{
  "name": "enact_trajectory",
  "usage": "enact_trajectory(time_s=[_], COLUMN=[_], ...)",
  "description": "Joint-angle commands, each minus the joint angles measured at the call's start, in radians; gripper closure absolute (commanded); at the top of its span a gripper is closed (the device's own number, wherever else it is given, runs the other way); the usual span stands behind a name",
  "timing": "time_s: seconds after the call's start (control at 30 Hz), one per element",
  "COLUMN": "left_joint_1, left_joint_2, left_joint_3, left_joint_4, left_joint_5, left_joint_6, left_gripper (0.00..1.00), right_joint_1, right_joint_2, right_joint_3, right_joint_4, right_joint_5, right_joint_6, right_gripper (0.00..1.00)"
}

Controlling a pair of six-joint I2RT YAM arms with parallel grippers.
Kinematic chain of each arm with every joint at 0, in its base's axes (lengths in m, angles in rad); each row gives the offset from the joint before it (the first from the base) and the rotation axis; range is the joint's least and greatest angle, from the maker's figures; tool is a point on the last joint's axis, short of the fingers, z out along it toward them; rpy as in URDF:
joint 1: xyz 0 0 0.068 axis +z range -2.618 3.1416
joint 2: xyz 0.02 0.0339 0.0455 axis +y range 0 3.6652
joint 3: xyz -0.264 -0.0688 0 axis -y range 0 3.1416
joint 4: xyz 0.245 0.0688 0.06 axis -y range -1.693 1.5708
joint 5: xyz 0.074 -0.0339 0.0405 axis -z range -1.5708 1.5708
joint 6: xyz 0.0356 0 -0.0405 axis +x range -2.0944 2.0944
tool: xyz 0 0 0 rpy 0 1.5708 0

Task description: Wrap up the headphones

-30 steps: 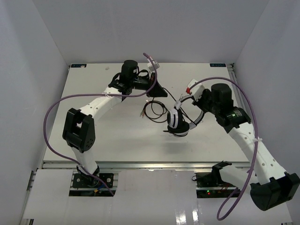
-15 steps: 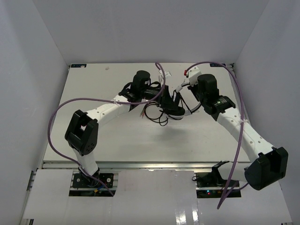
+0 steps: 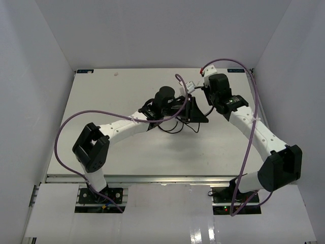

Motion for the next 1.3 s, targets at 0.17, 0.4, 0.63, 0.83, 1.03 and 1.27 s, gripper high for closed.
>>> enact_trajectory(time_s=[0.17, 0.4, 0.63, 0.83, 1.03, 1.27], left_joint_1=[-0.163, -0.250, -0.250, -0.221, -0.149, 0.107], left_joint_2=[-0.075, 0.074, 0.179, 0.172, 0.133, -0.041], left_joint_3=[-0.252, -0.390, -0.525, -0.654, -0.727, -0.836], left_joint_4=[0.186, 0.525, 0.780, 0.888, 0.875, 0.889], left_joint_5=[-0.322, -0.605, -0.691, -0.717, -0.673, -0.422], left_joint_6=[0.359, 0.750, 0.936, 0.949, 0.953, 0.848], left_gripper=[0.47, 0.49, 0.54, 0.85, 1.00, 1.00], right_joint_1=[-0.144, -0.178, -0.307, -0.417, -0.542, -0.588], right_joint_2=[-0.022, -0.067, -0.086, -0.102, -0.107, -0.140], right_joint_3=[0.282, 0.356, 0.460, 0.457, 0.439, 0.433], right_joint_4=[-0.080, -0.155, -0.220, -0.224, -0.226, -0.425], right_joint_5=[-0.333, -0.528, -0.734, -0.926, -1.144, -1.417], right_joint_6=[0.207, 0.276, 0.320, 0.350, 0.278, -0.145], right_gripper=[0.92, 0.92, 0.92, 0.92, 0.92, 0.92])
